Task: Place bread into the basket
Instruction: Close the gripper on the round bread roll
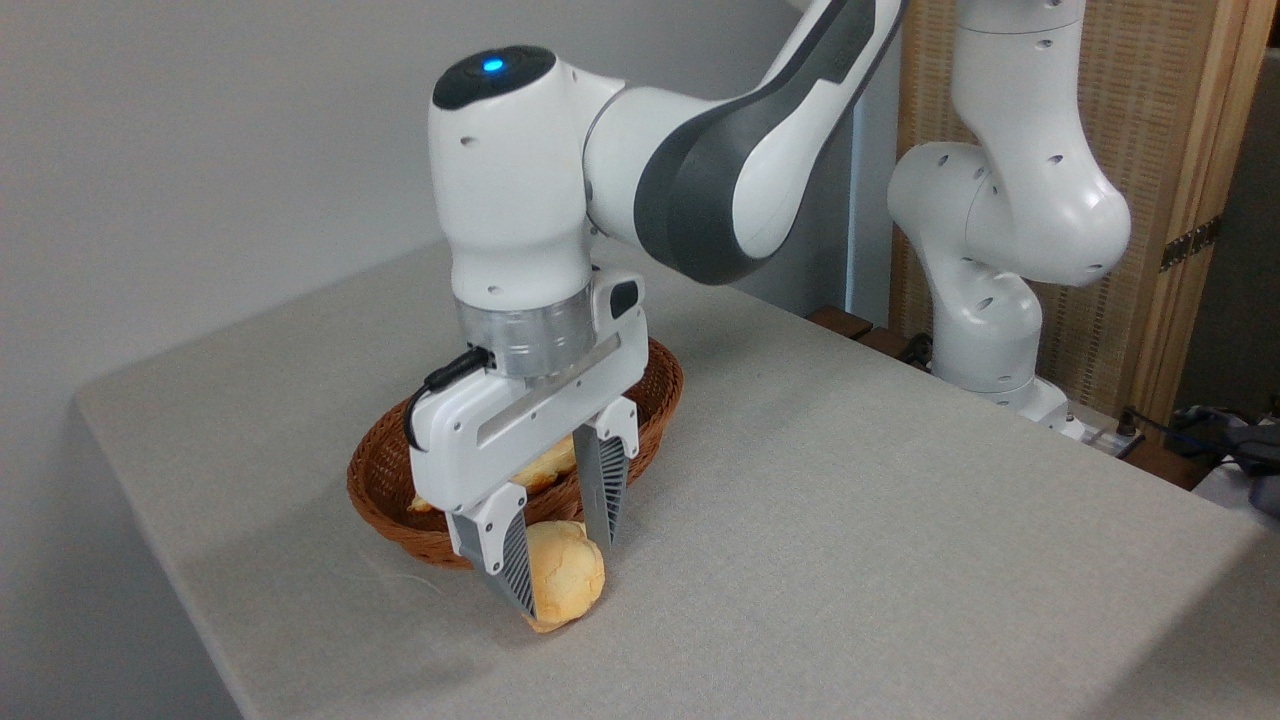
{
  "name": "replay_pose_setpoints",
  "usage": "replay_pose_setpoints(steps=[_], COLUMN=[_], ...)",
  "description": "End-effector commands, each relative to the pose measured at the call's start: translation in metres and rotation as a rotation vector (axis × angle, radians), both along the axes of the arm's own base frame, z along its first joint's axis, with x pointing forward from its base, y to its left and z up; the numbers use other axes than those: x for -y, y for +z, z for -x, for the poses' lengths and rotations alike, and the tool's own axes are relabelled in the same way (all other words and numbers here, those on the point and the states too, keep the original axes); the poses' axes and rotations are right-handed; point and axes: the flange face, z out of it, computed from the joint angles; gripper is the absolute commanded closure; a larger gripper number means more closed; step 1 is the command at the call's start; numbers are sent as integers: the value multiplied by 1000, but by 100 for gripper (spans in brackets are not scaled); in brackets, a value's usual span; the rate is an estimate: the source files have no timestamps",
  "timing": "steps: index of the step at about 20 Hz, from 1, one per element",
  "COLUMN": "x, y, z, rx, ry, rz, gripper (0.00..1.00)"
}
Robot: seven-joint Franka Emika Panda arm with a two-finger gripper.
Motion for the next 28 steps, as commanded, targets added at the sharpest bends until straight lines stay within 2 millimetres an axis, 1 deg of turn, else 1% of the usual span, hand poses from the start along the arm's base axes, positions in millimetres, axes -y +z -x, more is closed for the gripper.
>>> replay_pose_setpoints(steps=[1, 6, 8, 12, 13, 14, 15, 16, 17, 18, 19, 21, 28], x=[1, 4, 8, 9, 9, 11, 10, 10, 10, 10, 10, 10, 10], y=[-9, -14, -22, -28, -28, -28, -28, -28, -29, -29, -29, -29, -27], z=[-3, -3, -5, -5, -5, -5, -5, -4, -4, -4, -3, -3, -3], rx=[3, -7, -24, -34, -36, -38, -40, -41, -47, -49, -50, -50, -50], ry=[-55, -96, -115, -121, -122, -136, -152, -153, -154, -154, -154, -155, -155], rz=[-13, -15, -15, -15, -15, -15, -16, -16, -15, -15, -15, -15, -14], gripper=[0, 0, 0, 2, 12, 25, 45, 50, 66, 73, 75, 76, 75])
